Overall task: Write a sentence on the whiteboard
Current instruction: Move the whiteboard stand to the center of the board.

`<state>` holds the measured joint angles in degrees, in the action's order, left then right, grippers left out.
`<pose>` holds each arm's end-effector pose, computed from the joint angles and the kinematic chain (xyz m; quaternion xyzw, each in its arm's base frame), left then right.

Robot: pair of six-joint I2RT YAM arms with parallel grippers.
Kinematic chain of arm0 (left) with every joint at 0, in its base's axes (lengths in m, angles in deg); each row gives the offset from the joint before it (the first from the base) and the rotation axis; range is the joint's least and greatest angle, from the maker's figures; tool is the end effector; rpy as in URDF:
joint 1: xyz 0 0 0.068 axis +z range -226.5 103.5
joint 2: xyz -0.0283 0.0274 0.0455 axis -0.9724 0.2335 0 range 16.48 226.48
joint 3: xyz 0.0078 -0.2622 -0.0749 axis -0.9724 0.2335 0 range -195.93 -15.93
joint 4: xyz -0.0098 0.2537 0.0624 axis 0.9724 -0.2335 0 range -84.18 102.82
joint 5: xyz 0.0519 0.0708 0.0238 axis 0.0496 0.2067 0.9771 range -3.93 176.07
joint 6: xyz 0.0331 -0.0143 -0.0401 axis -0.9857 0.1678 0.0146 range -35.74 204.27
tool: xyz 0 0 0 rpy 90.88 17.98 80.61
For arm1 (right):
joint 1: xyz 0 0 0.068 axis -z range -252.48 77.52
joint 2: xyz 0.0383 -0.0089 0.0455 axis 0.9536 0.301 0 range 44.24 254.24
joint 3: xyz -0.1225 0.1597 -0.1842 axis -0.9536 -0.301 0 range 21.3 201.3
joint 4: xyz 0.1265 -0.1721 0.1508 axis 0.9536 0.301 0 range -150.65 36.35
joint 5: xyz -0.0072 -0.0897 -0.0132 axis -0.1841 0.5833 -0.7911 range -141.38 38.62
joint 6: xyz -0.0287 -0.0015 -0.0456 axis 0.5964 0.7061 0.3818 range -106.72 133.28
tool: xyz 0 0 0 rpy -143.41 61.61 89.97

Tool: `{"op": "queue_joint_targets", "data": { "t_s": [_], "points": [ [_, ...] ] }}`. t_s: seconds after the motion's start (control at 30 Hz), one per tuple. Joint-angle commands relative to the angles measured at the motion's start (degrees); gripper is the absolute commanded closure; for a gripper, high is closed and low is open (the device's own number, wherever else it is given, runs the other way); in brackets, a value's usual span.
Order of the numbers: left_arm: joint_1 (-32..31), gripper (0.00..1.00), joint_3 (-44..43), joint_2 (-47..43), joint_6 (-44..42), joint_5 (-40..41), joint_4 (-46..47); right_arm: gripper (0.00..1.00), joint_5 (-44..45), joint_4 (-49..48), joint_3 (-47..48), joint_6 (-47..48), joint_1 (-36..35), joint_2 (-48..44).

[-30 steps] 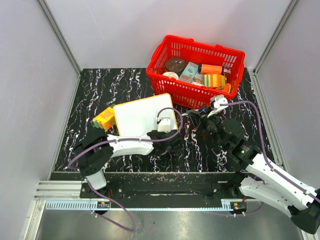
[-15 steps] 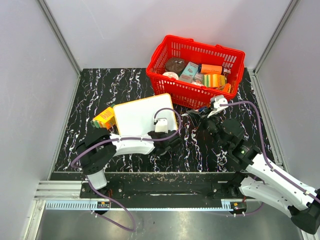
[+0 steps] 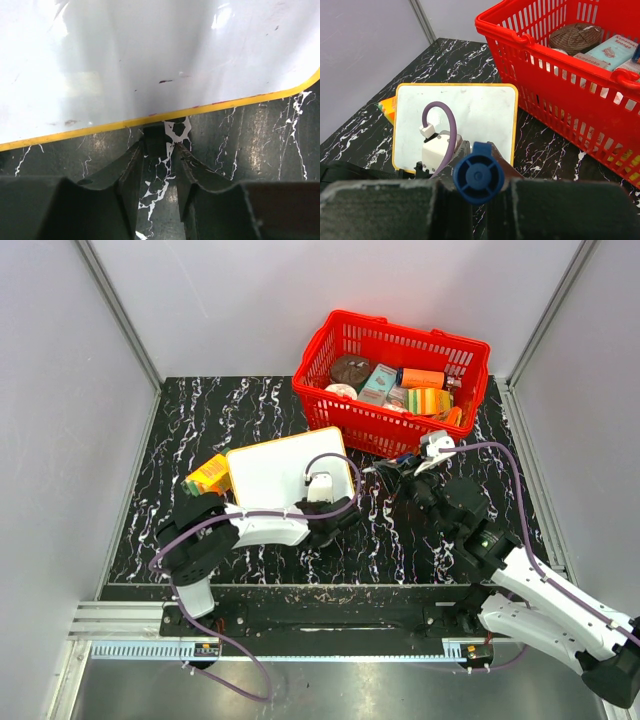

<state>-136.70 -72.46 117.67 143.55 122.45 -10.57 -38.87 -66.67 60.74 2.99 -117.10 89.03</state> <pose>0.1803 -0.2725 0.1477 -0.0520 0.9331 -0.0018 0.3558 0.1413 0.1286 0.3378 -0.1322 0.6905 0.2580 0.6627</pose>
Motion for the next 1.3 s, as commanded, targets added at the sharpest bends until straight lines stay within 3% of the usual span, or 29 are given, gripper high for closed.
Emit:
{"op": "queue_joint_targets", "data": {
  "t_s": [0.0, 0.13, 0.33, 0.7, 1.27],
  "points": [
    [0.2, 0.66, -1.8, 3.7, -1.2, 1.6, 2.0, 1.00, 0.4, -1.1, 0.1, 0.4, -0.3, 0.1],
    [0.2, 0.75, -2.4, 5.2, -1.3, 1.2, 2.0, 1.00, 0.4, -1.0, 0.1, 0.4, -0.3, -0.1],
    [0.2, 0.99, -2.1, 6.0, -2.3, 1.1, 2.2, 1.00, 0.6, -1.0, 0.0, 0.4, -0.3, -0.1],
    [-1.2, 1.00, -0.9, 4.6, -2.0, 1.1, 1.8, 1.00, 1.5, -0.8, -0.1, 0.5, -0.3, -0.2],
    [-11.6, 1.00, -9.3, 9.5, -3.4, -0.6, 0.5, 1.00, 7.0, 0.6, 0.2, 0.5, -0.3, -2.2]
  ]
}}
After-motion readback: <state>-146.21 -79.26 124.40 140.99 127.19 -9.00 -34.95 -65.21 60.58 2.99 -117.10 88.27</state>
